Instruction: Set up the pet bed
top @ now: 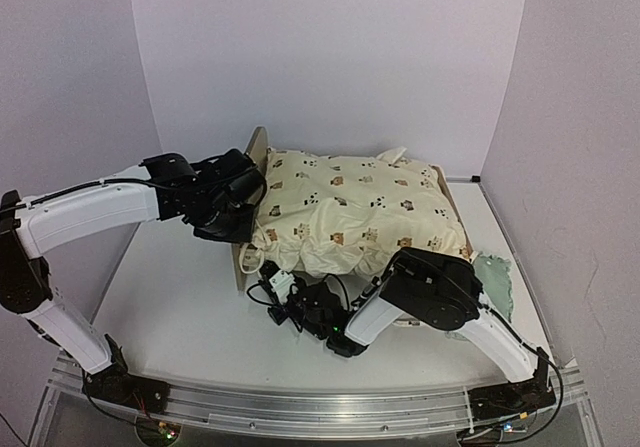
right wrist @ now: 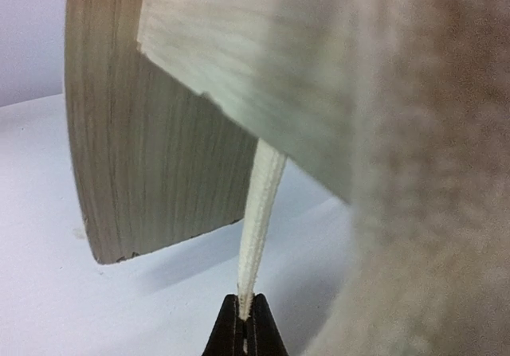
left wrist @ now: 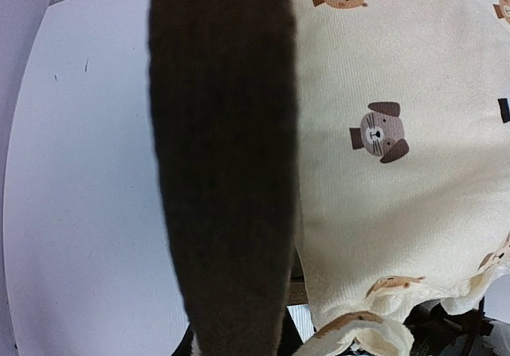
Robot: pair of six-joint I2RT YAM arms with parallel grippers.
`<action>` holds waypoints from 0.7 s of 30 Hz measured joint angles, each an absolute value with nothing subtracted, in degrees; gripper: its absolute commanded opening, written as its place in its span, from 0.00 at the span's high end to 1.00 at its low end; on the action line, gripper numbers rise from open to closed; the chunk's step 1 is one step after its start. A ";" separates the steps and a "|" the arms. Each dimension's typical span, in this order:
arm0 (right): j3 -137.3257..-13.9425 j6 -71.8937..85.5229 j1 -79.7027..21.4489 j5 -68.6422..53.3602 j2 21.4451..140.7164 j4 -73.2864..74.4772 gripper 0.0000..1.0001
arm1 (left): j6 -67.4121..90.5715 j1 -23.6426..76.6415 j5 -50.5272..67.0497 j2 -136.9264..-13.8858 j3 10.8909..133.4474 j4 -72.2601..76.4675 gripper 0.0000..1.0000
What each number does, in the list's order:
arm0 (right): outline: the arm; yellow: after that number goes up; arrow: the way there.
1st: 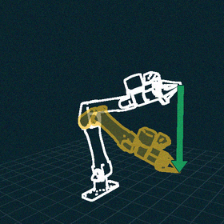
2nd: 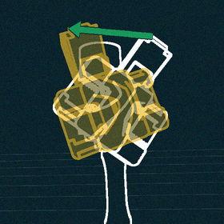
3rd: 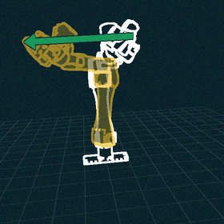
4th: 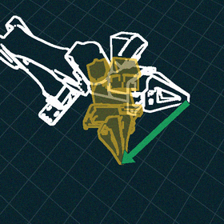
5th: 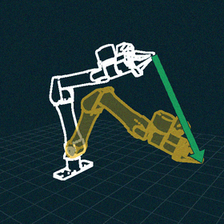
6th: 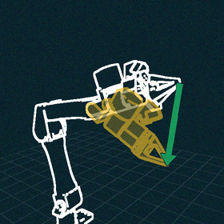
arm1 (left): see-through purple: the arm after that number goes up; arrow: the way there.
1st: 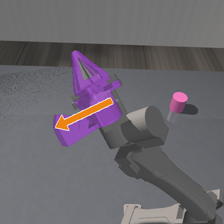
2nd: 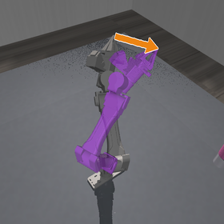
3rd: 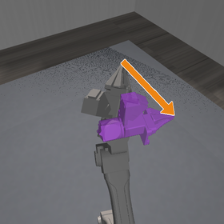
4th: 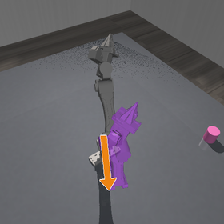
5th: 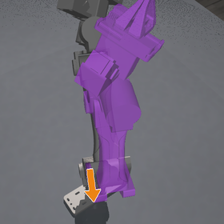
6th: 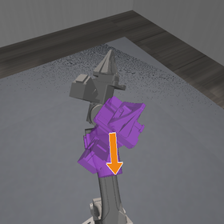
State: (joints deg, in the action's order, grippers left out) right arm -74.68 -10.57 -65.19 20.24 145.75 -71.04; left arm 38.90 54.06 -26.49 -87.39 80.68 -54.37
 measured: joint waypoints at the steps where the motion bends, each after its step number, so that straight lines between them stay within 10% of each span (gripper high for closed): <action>1: -73.35 -10.11 -65.30 19.49 145.02 -71.14 1.00 | 38.84 54.06 -26.50 -86.95 79.74 -53.73 1.00; 21: -61.14 2.39 -71.74 0.30 136.26 -70.37 1.00 | 33.74 49.97 -25.15 -85.10 66.92 -36.62 1.00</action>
State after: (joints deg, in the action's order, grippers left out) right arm -61.14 2.39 -71.74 0.30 136.26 -70.37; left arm 33.74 49.97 -25.15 -85.10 66.92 -36.62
